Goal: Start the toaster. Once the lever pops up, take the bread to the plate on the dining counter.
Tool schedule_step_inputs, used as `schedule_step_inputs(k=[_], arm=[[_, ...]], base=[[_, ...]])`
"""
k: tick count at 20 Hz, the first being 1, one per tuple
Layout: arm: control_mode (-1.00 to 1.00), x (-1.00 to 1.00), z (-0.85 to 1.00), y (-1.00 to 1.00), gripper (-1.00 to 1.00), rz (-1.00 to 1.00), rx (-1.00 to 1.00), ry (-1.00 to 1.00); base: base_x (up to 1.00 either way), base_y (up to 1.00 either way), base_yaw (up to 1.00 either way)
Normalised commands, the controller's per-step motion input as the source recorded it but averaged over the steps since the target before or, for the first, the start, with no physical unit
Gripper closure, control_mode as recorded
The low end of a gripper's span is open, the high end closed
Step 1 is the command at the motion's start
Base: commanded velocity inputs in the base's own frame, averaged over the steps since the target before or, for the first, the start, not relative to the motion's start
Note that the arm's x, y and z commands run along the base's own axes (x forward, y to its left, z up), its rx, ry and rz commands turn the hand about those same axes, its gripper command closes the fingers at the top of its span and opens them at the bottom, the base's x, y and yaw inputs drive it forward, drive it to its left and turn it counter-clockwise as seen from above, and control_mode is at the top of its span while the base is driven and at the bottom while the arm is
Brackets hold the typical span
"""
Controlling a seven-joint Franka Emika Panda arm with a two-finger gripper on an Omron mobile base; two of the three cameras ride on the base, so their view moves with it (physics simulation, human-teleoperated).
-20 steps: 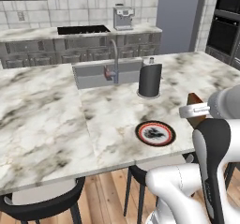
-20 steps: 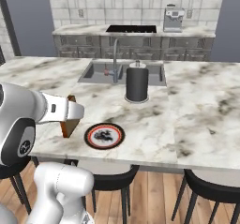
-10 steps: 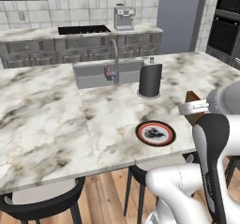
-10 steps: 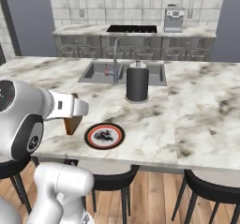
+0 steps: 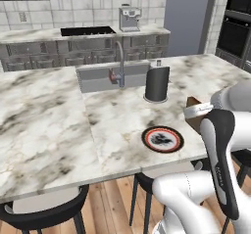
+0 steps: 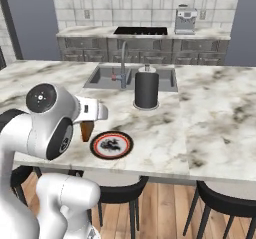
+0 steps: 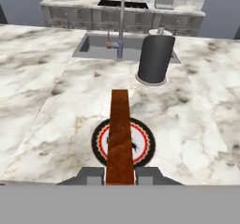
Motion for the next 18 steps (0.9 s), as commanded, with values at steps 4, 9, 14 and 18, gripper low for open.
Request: schedule_step_inputs(k=[4, 9, 14, 18], arm=[[-1.0, 0.58, -0.39, 0.04, 1.0, 0.0, 0.0, 0.04], [-1.0, 0.62, -0.51, 0.0, 1.0, 0.0, 0.0, 0.01], [-1.0, 0.58, -0.63, 0.0, 1.0, 0.04, 0.04, 0.0], [-1.0, 0.57, -0.64, 0.0, 1.0, 0.05, 0.09, 0.0]], base=[[0.0, 0.0, 0.0], [0.0, 0.0, 0.0], [0.0, 0.0, 0.0], [0.0, 0.0, 0.0]])
